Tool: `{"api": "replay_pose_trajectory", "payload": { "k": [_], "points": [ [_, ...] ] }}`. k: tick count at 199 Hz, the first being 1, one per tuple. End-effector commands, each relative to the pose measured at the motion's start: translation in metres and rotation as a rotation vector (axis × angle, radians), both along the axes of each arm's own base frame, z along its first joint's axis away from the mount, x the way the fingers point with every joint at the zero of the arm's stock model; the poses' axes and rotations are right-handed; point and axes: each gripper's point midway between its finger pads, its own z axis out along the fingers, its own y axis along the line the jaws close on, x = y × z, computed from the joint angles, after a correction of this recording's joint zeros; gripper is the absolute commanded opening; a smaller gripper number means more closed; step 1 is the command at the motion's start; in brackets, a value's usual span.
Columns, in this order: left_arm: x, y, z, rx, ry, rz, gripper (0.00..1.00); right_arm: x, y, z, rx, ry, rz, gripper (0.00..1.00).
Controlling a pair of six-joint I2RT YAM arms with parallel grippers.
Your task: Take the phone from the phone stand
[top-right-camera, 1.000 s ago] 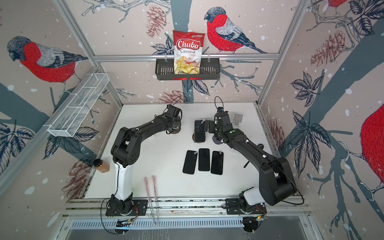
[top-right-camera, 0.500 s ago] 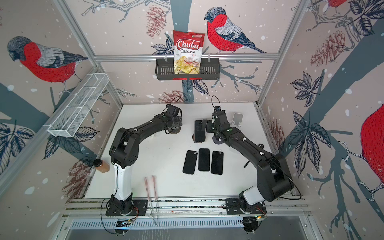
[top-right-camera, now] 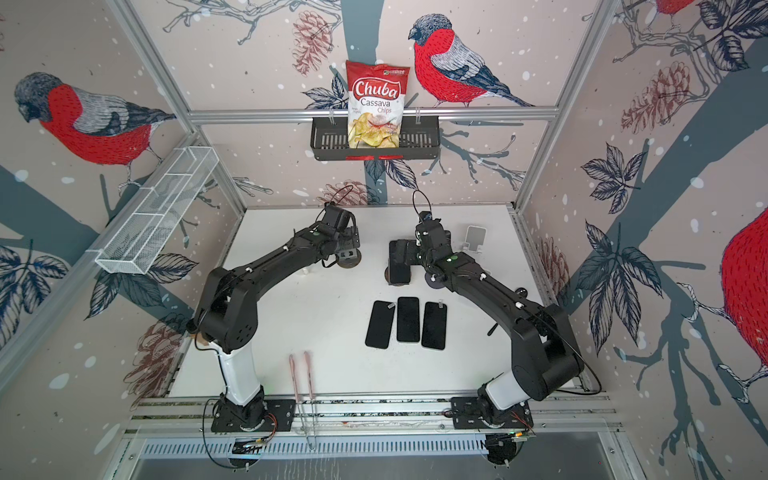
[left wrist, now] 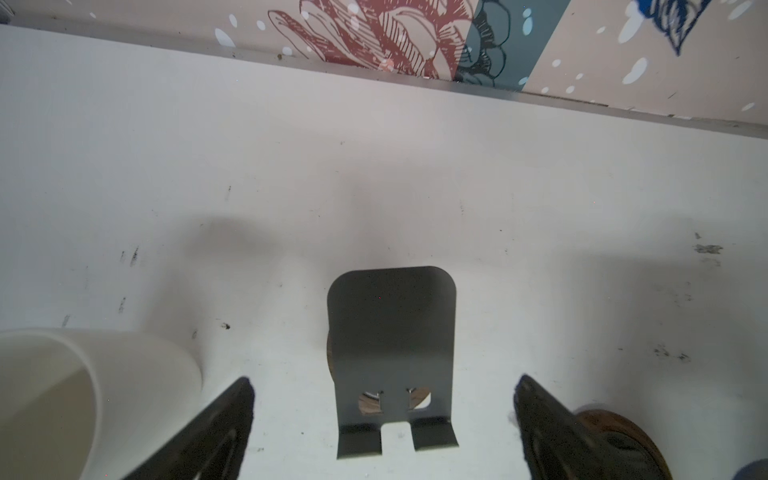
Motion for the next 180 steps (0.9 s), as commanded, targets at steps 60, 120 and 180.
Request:
{"api": "replay_pose_trajectory", "payload": {
  "k": [60,120,180],
  "points": [
    [-0.042,-0.027,0.039,-0.116,-0.088,-0.115,0.96,-0.004,-0.001,0.0,-0.026,-0.007,-0.044,0.99],
    [-0.074,-0.023,0.029,-0.201,-0.087,-0.127,0.96,-0.007,0.012,-0.01,-0.042,0.013,-0.016,0.99],
    [-0.096,-0.013,0.013,-0.214,-0.073,-0.109,0.96,-0.01,0.027,-0.02,-0.055,0.029,0.017,0.99]
  ]
}}
